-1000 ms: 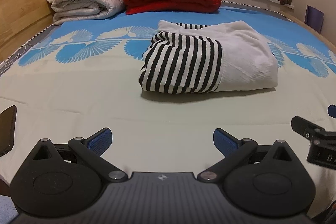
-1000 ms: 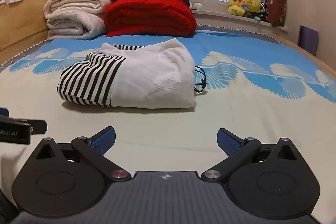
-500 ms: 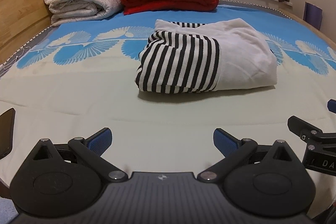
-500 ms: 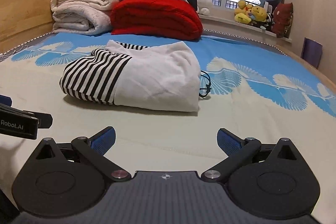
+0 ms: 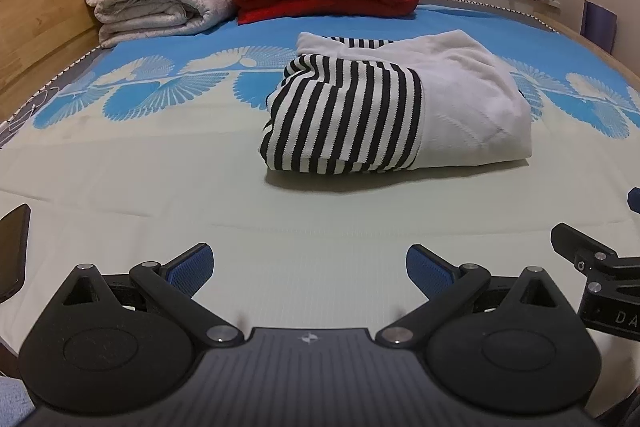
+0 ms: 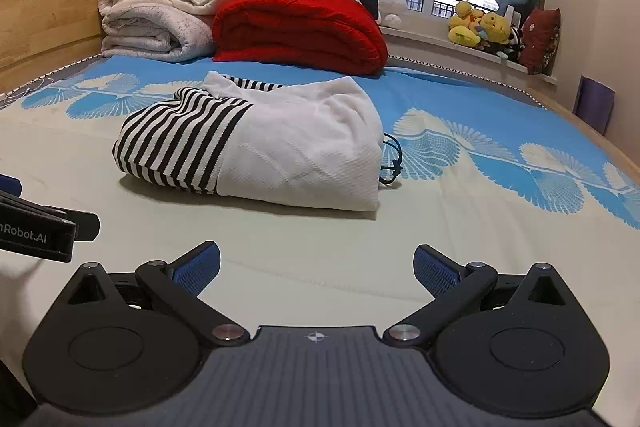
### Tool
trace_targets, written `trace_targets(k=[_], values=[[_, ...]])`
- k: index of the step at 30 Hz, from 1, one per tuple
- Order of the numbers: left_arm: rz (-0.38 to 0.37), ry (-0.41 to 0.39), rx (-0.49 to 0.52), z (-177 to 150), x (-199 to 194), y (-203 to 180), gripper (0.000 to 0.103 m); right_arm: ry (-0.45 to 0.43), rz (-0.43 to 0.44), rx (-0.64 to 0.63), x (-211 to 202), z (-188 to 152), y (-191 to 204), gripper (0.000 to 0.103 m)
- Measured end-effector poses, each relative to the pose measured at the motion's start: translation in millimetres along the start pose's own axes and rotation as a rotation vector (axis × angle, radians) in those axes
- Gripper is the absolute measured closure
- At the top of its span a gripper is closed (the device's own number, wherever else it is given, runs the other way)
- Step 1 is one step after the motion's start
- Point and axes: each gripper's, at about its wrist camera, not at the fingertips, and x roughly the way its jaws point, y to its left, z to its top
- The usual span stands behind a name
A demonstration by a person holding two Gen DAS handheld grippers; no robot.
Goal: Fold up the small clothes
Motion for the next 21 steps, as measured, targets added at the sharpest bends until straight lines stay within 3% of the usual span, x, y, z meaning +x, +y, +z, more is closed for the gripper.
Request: trace_targets(k=[21], values=[[-0.002, -0.023, 0.019, -0.5, -3.2, -3.4, 0.000, 0.007, 0.006, -0.008, 0.3, -1.1, 2.1, 0.001]])
